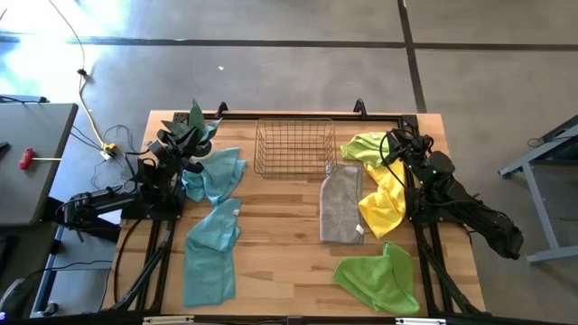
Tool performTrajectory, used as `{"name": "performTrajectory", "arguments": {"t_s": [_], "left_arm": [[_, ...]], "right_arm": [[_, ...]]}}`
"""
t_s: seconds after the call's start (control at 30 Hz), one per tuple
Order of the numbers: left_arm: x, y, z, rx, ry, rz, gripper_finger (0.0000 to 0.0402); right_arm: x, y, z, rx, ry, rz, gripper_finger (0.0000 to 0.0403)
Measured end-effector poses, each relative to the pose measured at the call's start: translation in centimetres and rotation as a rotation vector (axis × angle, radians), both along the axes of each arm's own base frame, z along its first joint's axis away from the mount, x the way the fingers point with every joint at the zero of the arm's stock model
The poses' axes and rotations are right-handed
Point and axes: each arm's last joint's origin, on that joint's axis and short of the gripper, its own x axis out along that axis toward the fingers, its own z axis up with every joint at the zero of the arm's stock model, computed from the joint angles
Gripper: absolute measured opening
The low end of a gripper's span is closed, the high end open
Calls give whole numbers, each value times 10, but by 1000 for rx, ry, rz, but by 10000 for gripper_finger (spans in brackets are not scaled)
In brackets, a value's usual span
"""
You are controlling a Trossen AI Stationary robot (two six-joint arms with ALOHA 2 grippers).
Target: Fold microfiber towels
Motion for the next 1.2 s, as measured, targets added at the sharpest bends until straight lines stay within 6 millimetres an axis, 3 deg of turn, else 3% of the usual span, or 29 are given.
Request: {"name": "performTrajectory", "arguments": {"t_s": [1.03, 1.2], "left_arm": [[0, 0, 0, 0, 2, -1, 39], [1, -2, 2, 54, 6, -92, 39]], "right_arm": [[0, 0, 0, 0, 0, 0, 118], [0, 0, 0, 0, 0, 0, 118]]}}
